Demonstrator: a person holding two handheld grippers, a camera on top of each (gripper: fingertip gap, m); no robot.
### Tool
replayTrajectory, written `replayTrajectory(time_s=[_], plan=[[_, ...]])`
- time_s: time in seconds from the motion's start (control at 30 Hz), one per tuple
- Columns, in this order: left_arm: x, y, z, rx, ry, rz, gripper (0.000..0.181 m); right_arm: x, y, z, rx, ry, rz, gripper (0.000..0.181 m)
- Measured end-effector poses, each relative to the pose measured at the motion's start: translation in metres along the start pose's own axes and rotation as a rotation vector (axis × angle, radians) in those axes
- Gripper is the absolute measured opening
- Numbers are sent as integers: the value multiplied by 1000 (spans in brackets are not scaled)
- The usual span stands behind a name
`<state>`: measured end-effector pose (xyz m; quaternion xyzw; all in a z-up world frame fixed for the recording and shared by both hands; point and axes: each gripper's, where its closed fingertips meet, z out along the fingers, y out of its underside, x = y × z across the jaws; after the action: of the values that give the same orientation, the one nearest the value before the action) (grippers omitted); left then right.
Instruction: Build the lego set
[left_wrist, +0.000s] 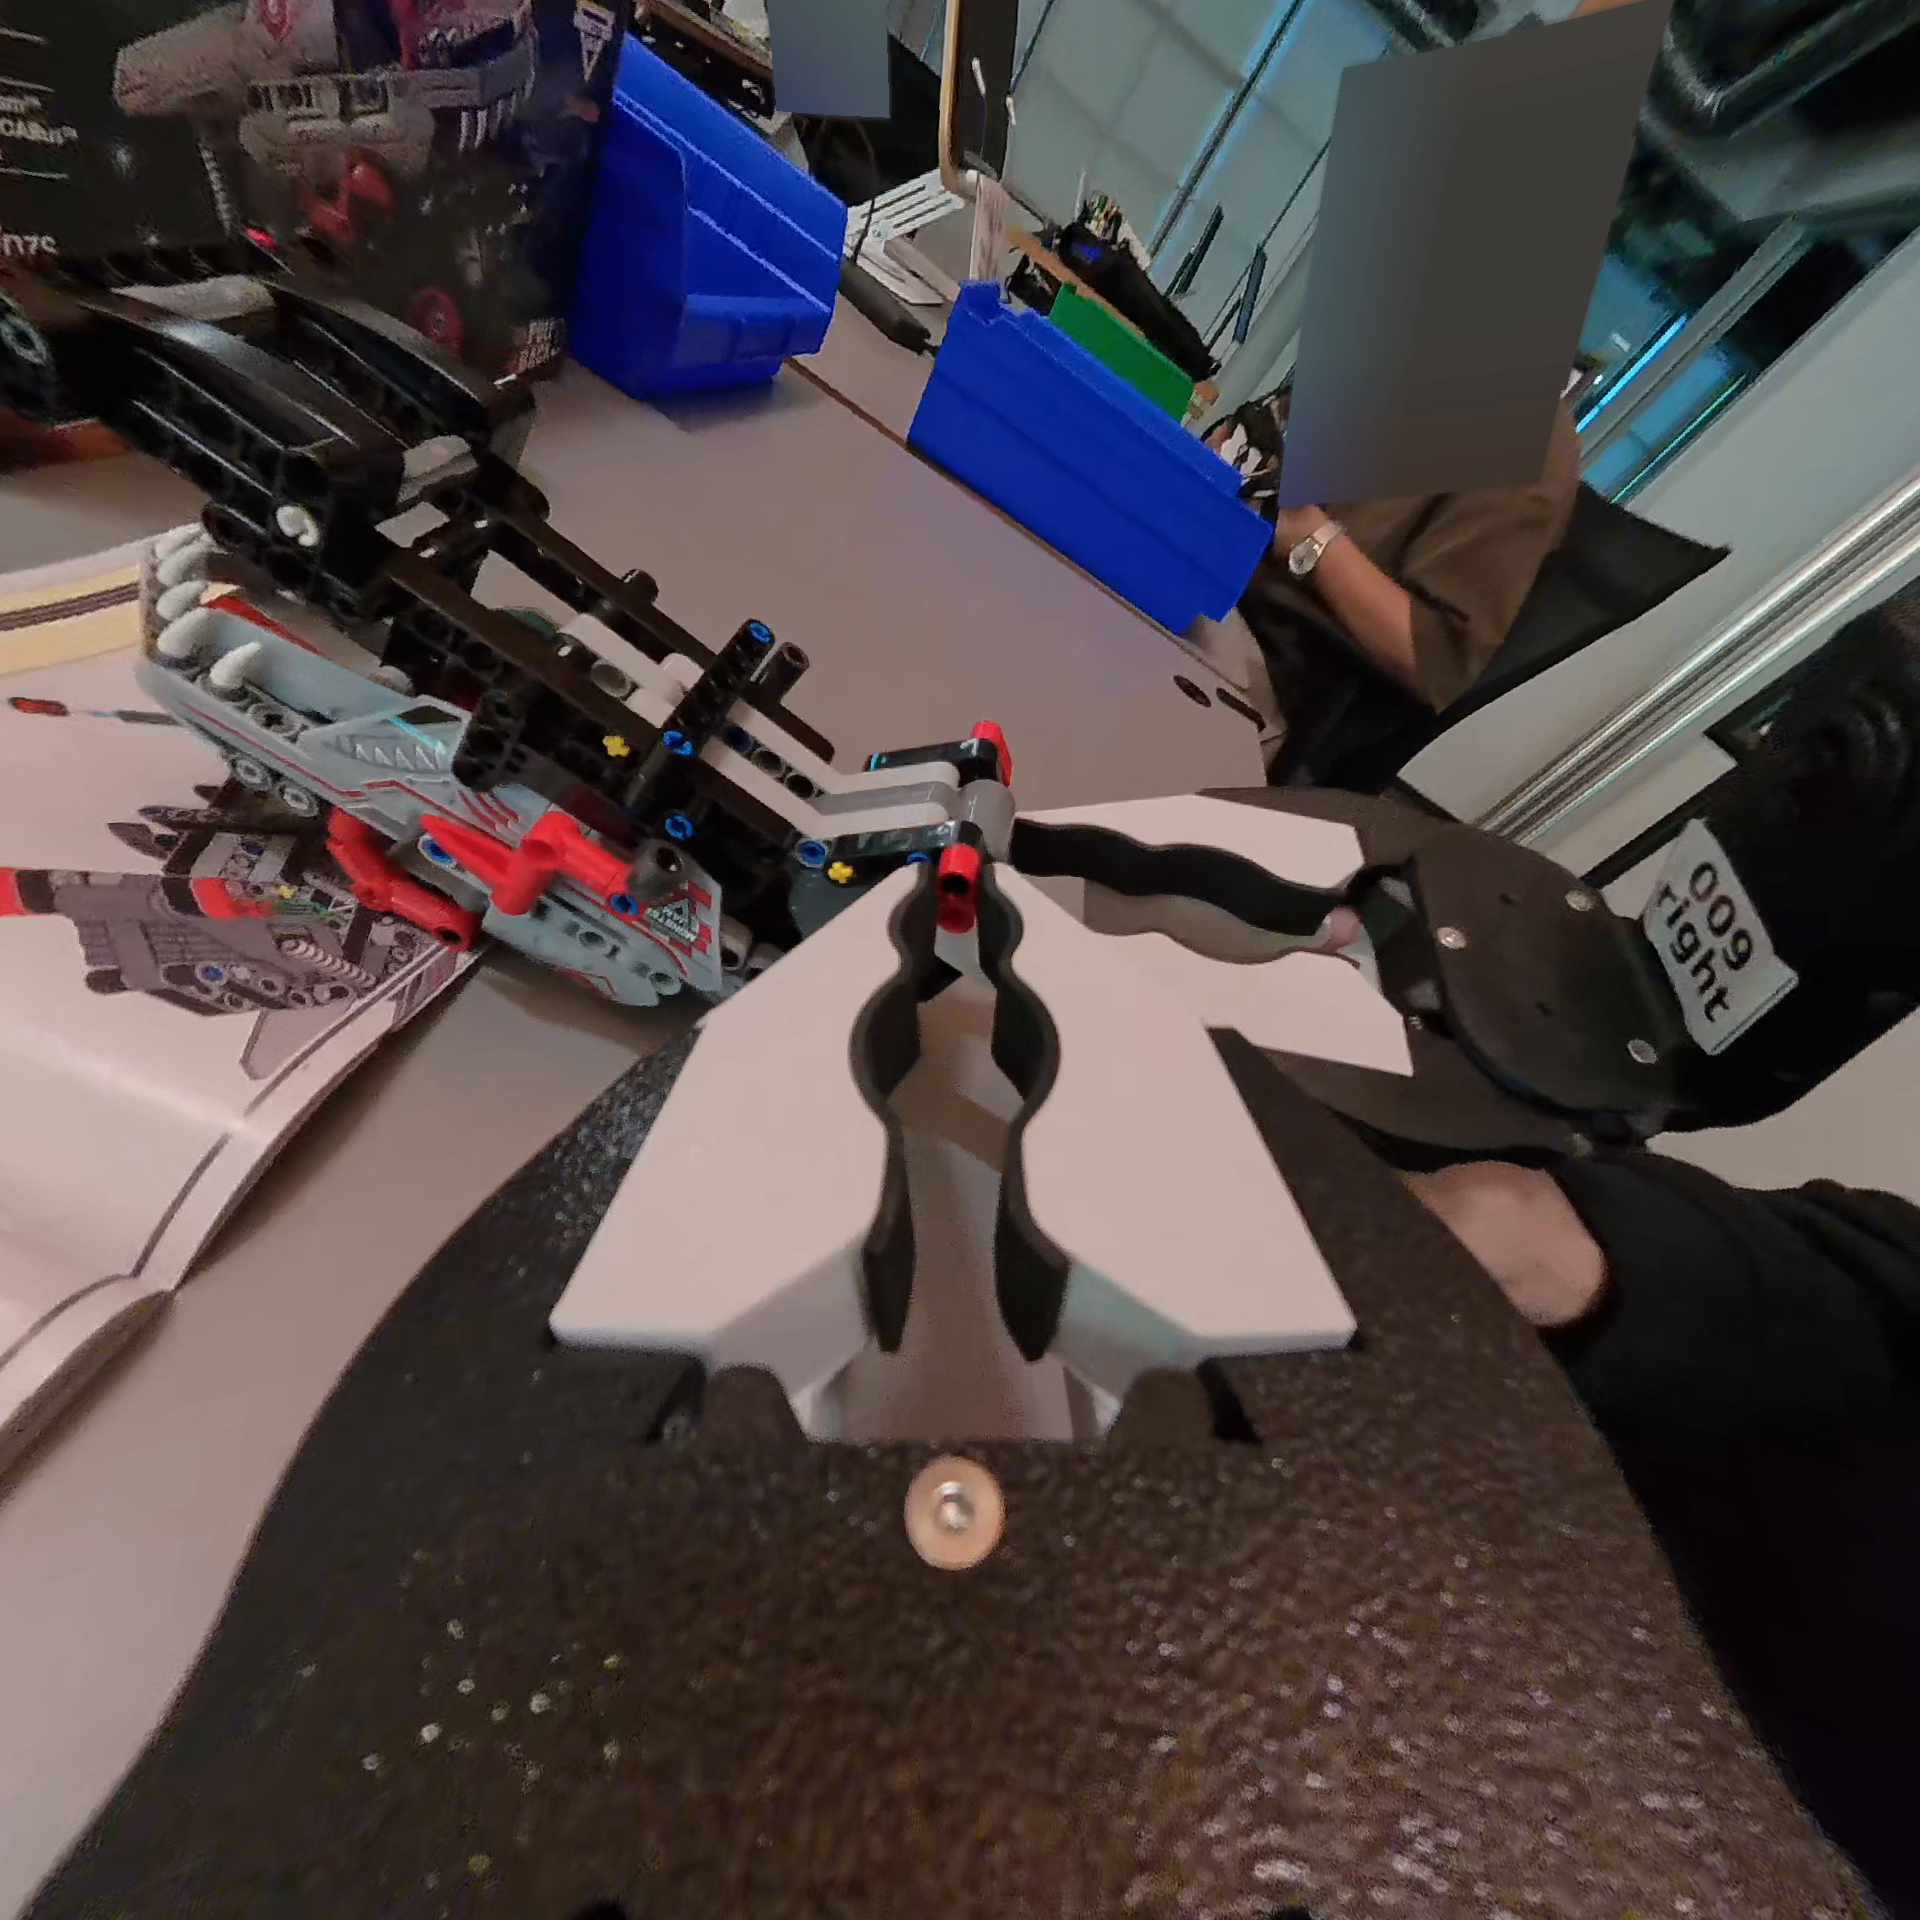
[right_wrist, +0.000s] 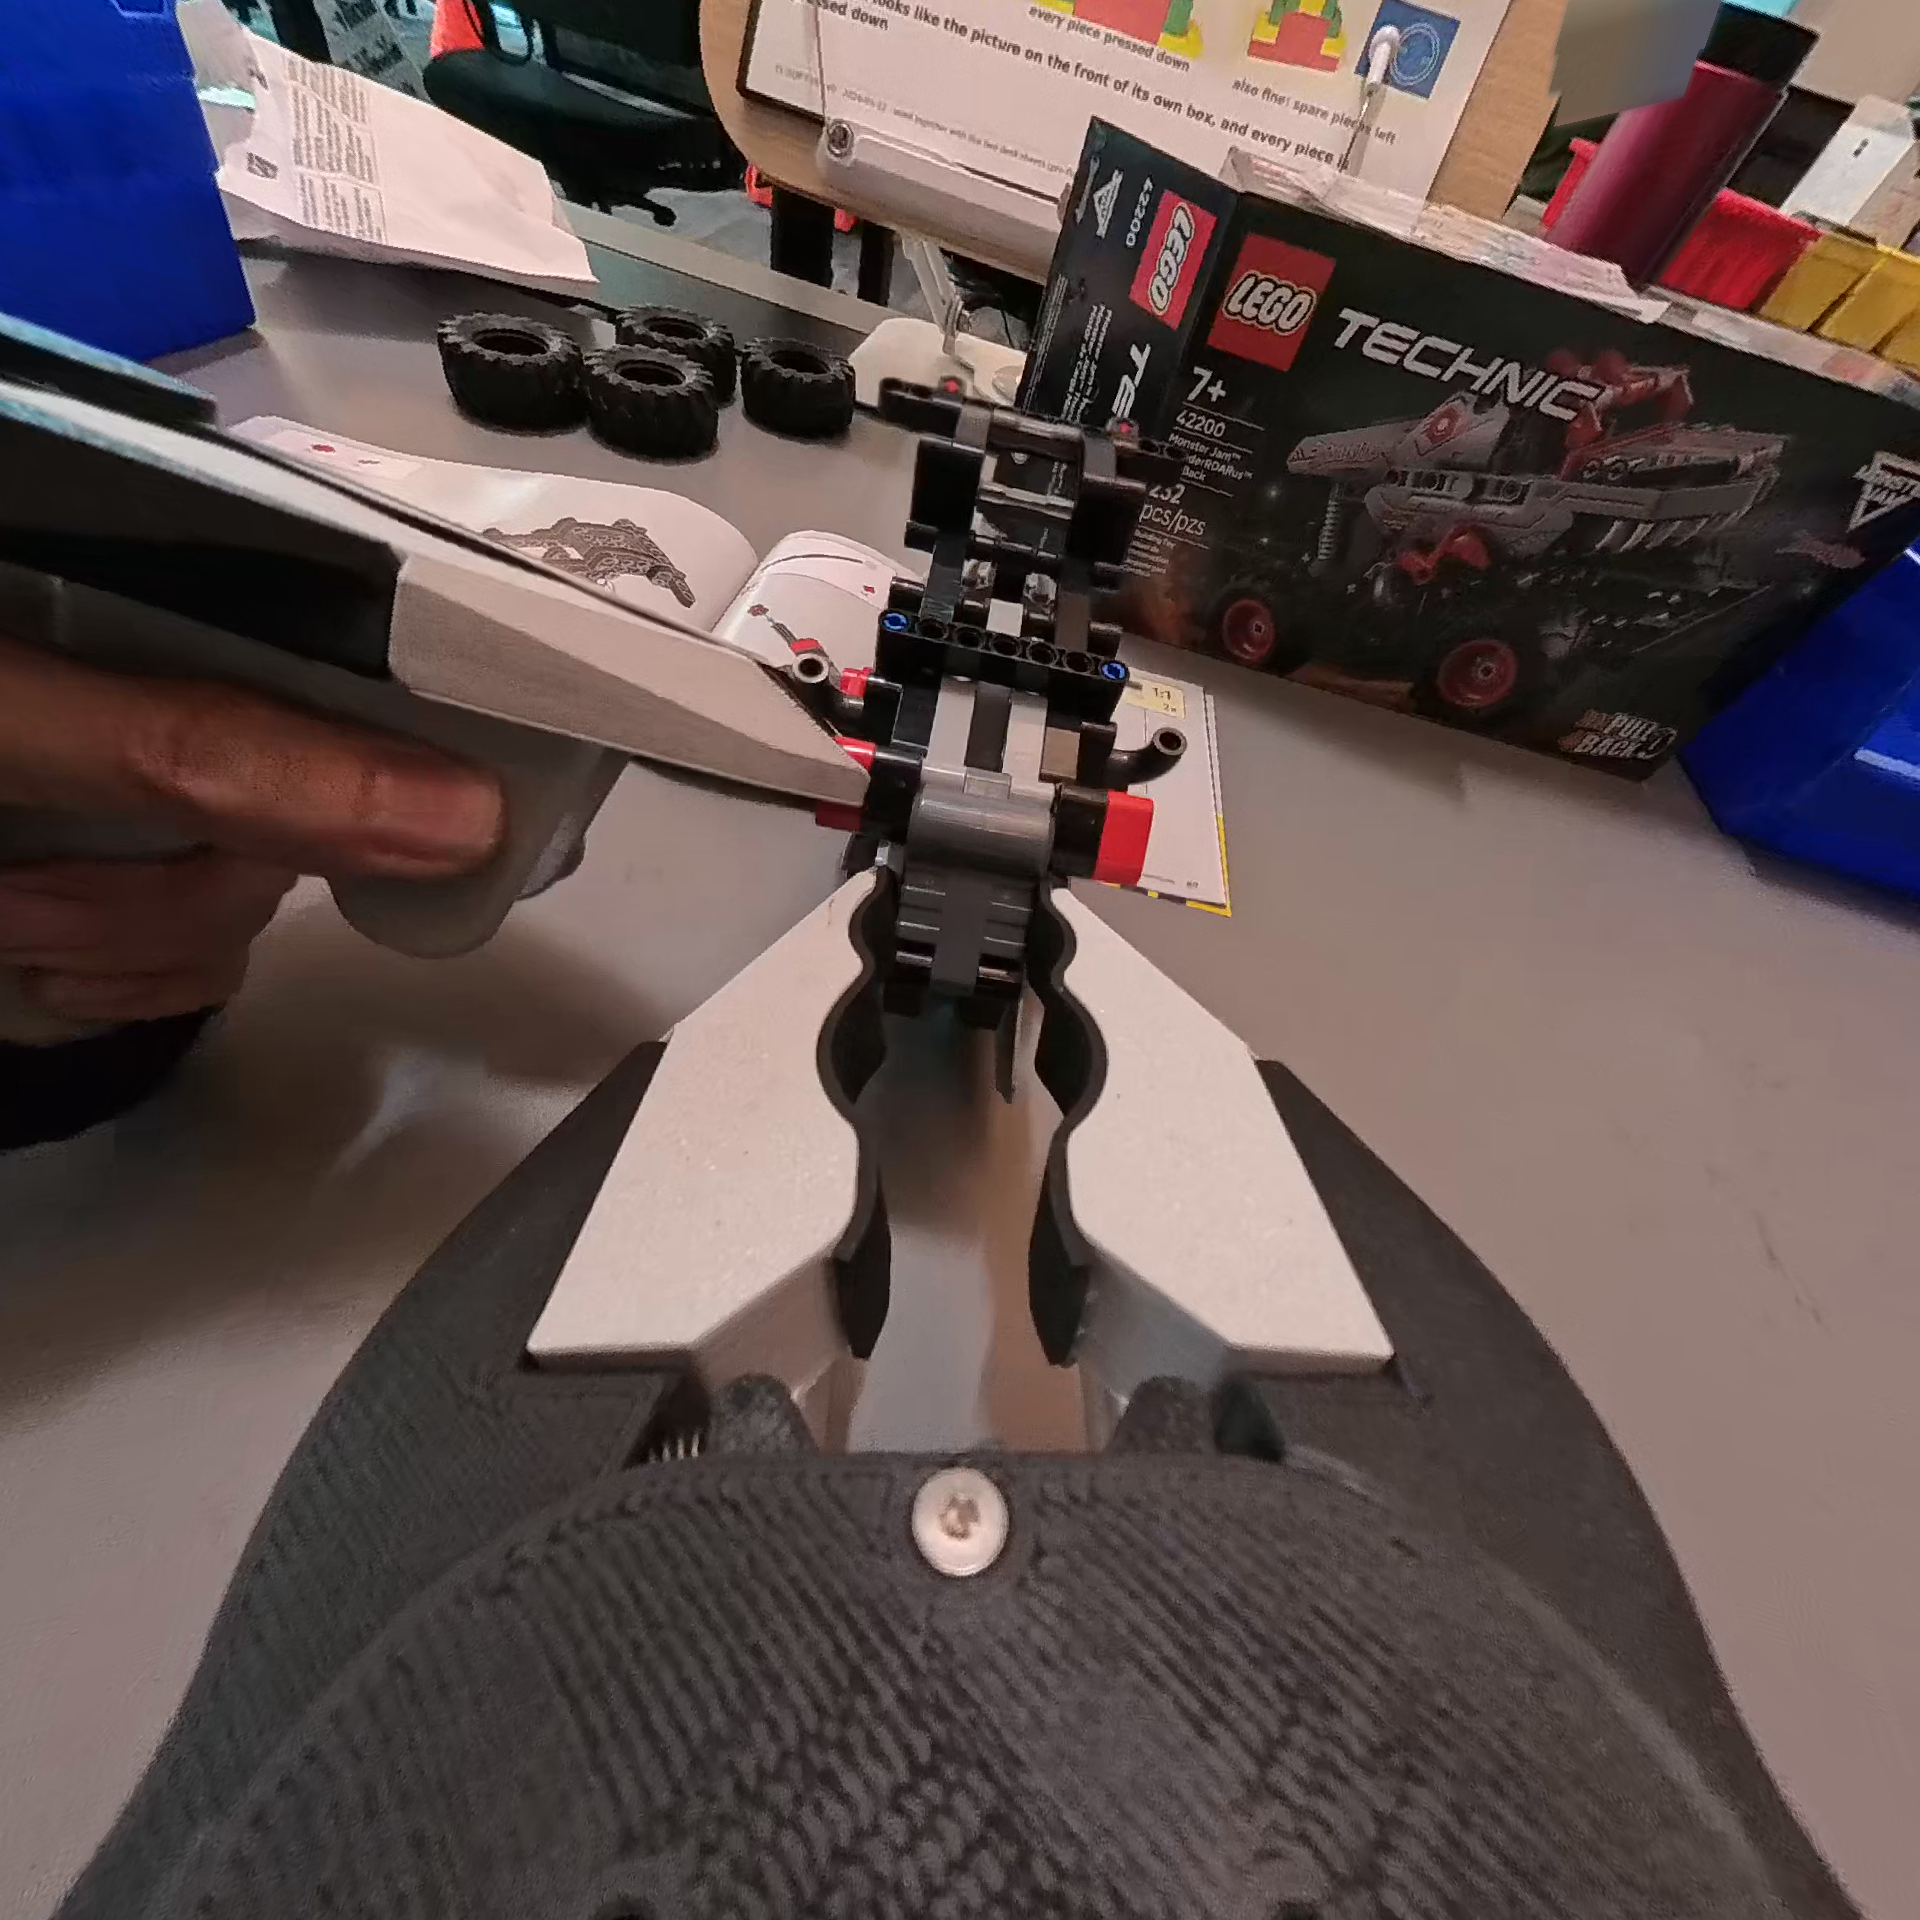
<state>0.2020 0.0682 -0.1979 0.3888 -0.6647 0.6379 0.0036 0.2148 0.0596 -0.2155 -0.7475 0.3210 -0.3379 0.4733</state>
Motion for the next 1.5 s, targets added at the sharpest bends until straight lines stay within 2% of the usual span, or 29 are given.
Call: replayTrajectory(time_s=[0.17,0.2,0.27,0.33,0.43,0.5,0.6,0.73,0.8,0.9,1.0,1.2,1.3,1.4,1.5], plan=[[7,4,7,-15,0,91,7,8,2,-5,9,-1,62,24],[13,6,7,-25,22,139,17,10,3,-6,13,-6,81,24],[18,9,3,-54,24,242,24,17,5,-11,10,0,106,24],[8,9,-5,-81,-58,376,25,27,9,-18,-3,22,115,24],[-36,5,-26,-144,-316,540,25,44,16,-33,-20,66,126,24],[-59,3,-37,-175,-409,497,25,57,21,-41,-27,95,148,24],[-78,1,-38,-197,-445,375,31,81,26,-48,-29,159,171,23],[-102,12,-37,-324,-526,357,46,107,32,-53,-27,245,194,23],[-107,19,-36,-347,-515,303,43,111,30,-52,-14,256,200,23],[-114,36,-41,-428,-500,267,31,111,26,-50,13,245,236,23],[-116,38,-51,-453,-501,304,14,103,23,-48,22,203,254,25],[-114,42,-62,-462,-469,305,9,100,23,-48,26,157,263,27],[-105,37,-63,-426,-470,319,16,96,23,-48,26,130,271,40],[-74,27,-68,-334,-434,335,18,97,25,-56,24,155,230,57],[-39,12,-94,-234,-425,338,18,97,23,-72,30,153,210,76]])
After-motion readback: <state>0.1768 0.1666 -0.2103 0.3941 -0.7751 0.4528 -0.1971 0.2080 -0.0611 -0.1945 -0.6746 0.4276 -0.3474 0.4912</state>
